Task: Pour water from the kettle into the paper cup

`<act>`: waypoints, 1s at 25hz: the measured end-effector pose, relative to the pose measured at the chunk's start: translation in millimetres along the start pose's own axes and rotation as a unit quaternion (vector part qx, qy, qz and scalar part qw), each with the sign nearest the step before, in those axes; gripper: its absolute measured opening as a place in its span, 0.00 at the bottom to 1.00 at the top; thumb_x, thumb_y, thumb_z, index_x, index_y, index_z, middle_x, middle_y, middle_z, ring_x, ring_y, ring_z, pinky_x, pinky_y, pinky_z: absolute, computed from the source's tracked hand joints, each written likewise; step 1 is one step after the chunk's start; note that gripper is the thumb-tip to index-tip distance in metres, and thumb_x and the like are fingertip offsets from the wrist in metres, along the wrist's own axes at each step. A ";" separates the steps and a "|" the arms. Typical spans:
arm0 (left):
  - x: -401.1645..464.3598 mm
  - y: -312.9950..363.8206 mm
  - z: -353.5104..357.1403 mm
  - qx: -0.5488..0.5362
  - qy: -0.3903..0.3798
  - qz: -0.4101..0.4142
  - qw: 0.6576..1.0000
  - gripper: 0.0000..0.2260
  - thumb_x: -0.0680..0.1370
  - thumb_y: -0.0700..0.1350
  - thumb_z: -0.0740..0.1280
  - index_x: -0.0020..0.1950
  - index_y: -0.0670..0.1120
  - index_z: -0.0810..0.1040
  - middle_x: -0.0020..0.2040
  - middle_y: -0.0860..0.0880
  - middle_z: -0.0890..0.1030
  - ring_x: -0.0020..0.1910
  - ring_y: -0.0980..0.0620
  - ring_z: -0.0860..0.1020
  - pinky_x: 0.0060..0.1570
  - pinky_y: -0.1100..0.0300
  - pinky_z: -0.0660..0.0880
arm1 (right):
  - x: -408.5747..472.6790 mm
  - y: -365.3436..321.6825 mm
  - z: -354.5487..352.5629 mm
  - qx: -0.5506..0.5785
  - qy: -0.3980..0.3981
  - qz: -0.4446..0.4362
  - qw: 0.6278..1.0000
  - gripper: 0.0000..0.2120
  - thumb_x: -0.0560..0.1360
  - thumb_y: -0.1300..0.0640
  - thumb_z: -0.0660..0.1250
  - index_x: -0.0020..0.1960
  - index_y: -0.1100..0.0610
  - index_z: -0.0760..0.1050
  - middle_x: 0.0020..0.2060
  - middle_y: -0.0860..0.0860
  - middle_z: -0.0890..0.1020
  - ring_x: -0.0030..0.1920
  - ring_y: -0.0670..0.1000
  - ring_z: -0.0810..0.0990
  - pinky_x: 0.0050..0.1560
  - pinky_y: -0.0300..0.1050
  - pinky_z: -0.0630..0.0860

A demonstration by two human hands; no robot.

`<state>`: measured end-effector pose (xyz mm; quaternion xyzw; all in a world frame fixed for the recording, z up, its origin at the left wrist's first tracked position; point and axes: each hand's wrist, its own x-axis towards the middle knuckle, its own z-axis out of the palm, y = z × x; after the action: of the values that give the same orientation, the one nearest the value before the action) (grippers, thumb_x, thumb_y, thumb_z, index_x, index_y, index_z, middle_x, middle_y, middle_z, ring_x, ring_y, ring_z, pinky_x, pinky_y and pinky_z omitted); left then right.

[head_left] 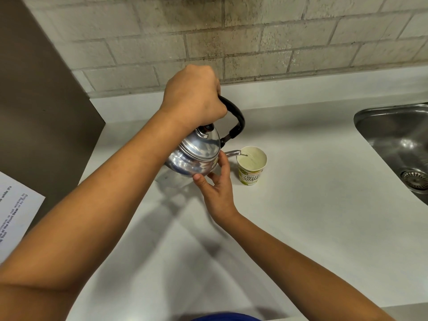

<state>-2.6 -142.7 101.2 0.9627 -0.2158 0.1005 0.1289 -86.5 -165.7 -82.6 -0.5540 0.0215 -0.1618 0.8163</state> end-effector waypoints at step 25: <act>-8.4 -12.6 0.9 -0.034 0.012 0.000 0.999 0.03 0.66 0.45 0.71 0.37 0.46 0.83 0.26 0.49 0.73 0.32 0.46 0.75 0.25 0.65 0.64 | -1.7 -1.7 -5.0 -0.052 -0.005 0.009 0.999 0.34 0.71 0.65 0.68 0.70 0.54 0.54 0.65 0.49 0.67 0.61 0.48 0.72 0.49 0.27 0.72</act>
<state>-4.3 -128.7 95.7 0.9565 -0.2175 0.1050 0.1638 -89.6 -170.3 -83.2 -0.5962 0.0309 -0.1505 0.7880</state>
